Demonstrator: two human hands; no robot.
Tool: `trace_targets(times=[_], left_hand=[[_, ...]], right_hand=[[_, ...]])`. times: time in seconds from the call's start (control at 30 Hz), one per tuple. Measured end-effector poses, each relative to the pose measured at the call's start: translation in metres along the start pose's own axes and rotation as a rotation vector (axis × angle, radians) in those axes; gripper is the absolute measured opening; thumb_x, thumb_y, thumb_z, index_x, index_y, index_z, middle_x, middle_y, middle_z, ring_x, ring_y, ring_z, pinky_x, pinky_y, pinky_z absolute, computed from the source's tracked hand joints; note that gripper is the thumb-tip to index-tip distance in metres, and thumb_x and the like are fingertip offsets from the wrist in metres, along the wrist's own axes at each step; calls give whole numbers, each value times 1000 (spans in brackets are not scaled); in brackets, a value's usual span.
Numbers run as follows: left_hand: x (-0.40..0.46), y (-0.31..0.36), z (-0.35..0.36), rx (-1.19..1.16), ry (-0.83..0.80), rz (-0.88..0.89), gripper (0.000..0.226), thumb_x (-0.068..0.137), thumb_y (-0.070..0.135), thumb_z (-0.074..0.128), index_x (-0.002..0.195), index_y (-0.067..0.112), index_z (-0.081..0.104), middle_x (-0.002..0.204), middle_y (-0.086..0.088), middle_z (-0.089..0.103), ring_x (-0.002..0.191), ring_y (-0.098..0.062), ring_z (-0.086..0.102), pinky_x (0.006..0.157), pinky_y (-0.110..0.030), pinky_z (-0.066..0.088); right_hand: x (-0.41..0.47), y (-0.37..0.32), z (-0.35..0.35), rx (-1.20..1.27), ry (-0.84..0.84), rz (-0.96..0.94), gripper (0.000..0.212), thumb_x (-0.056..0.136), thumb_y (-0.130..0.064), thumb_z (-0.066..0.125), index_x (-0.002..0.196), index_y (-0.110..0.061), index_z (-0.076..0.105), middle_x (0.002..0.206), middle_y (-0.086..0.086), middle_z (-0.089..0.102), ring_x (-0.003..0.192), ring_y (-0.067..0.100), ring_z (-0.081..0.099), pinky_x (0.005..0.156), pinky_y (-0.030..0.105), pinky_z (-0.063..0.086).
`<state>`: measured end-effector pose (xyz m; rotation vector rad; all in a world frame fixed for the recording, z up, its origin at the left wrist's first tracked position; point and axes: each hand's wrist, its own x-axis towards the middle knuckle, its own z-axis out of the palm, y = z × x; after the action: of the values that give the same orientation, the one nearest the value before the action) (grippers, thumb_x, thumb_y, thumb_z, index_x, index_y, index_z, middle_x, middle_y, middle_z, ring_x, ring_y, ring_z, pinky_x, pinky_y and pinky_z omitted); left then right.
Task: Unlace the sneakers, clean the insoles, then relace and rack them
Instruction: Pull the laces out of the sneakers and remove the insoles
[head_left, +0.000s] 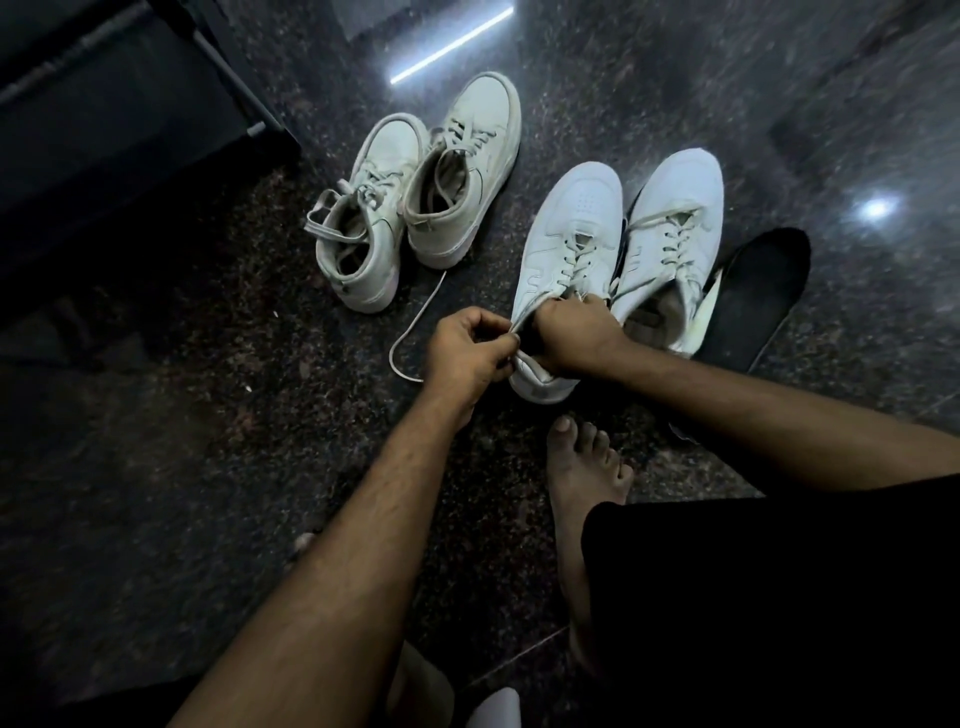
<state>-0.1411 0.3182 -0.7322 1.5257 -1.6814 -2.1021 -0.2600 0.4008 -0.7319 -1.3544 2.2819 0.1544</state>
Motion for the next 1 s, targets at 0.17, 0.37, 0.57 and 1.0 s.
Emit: trace_targets(times=[0.17, 0.37, 0.57, 1.0], left_hand=[[-3, -3, -3, -66, -25, -16, 17, 89, -3, 69, 83, 13, 64, 74, -2, 65, 65, -9, 63, 63, -26, 58], [-4, -2, -2, -93, -27, -33, 15, 90, -1, 68, 84, 12, 63, 72, 1, 65, 66, -8, 64, 64, -25, 57], [-4, -3, -2, -111, -38, -37, 14, 91, -1, 67, 86, 11, 62, 76, -2, 65, 66, -8, 64, 57, -20, 55], [1, -9, -2, 110, 28, 106, 17, 85, -1, 69, 78, 13, 62, 66, -6, 62, 51, -8, 57, 49, -24, 49]], right_hand=[[3, -2, 3, 68, -27, 54, 45, 83, -57, 63, 98, -15, 65, 104, 7, 70, 100, 26, 65, 91, 37, 36], [-1, -2, 5, 182, 2, 108, 40, 86, -54, 59, 96, -16, 66, 101, 8, 70, 101, 28, 64, 91, 38, 36], [-2, -5, 5, 228, 12, 131, 39, 84, -54, 59, 94, -17, 67, 100, 6, 70, 101, 28, 63, 90, 38, 34], [-3, -1, -2, 268, -17, 124, 40, 81, -55, 65, 72, -17, 55, 84, 6, 66, 91, 28, 62, 77, 34, 35]])
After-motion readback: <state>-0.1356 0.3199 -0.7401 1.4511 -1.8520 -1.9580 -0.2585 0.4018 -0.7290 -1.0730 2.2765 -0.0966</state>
